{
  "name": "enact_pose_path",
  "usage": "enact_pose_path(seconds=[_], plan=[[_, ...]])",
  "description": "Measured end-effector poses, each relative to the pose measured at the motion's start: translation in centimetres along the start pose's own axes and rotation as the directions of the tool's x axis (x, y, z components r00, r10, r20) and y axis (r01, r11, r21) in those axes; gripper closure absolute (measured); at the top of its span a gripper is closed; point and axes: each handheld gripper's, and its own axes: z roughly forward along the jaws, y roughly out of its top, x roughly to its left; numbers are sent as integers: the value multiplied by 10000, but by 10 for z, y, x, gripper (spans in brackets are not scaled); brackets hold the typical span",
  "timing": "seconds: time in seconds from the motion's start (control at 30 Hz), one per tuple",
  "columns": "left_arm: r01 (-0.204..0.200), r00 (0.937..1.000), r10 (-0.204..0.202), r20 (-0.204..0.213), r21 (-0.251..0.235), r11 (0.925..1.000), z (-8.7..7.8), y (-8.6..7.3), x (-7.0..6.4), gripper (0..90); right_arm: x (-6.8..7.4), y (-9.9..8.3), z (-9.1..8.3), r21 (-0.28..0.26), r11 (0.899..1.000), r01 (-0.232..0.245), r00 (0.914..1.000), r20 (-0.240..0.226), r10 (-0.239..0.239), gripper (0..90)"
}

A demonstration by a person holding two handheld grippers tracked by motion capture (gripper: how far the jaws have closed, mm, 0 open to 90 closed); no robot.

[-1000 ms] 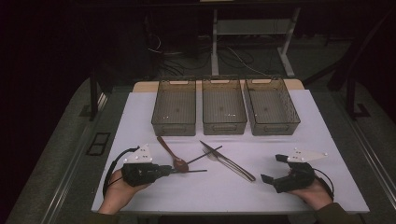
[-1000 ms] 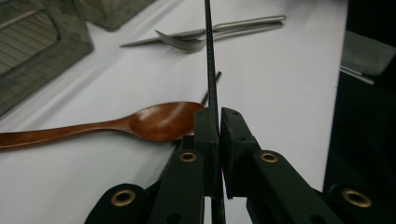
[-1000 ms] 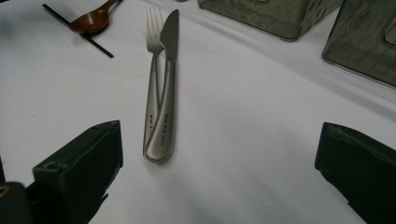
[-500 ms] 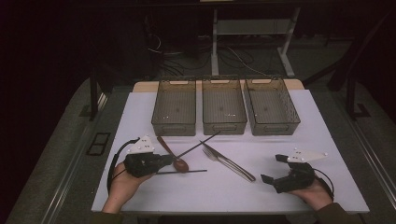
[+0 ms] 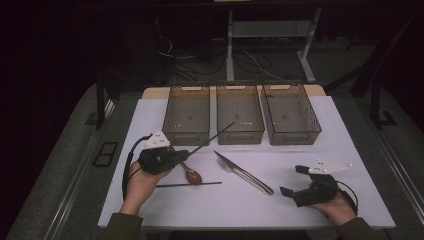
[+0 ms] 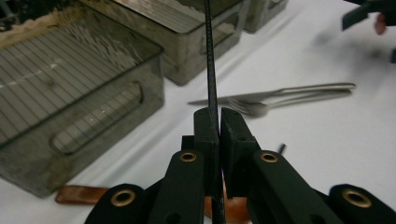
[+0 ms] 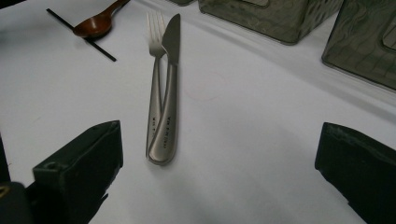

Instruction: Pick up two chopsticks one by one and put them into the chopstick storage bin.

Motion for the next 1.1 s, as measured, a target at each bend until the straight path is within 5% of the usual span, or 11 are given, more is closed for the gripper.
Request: enact_pose_path(seconds=[0.73,1.1], plan=[[351,9925,-332,-1176,145,9993,27,55,48,854,-1,0,-3,-161,9998,-121,9999,-9,121,12],[826,9760,-727,-2052,402,9958,37,71,77,854,-2,0,-4,-186,9996,-189,9998,-42,189,12]])
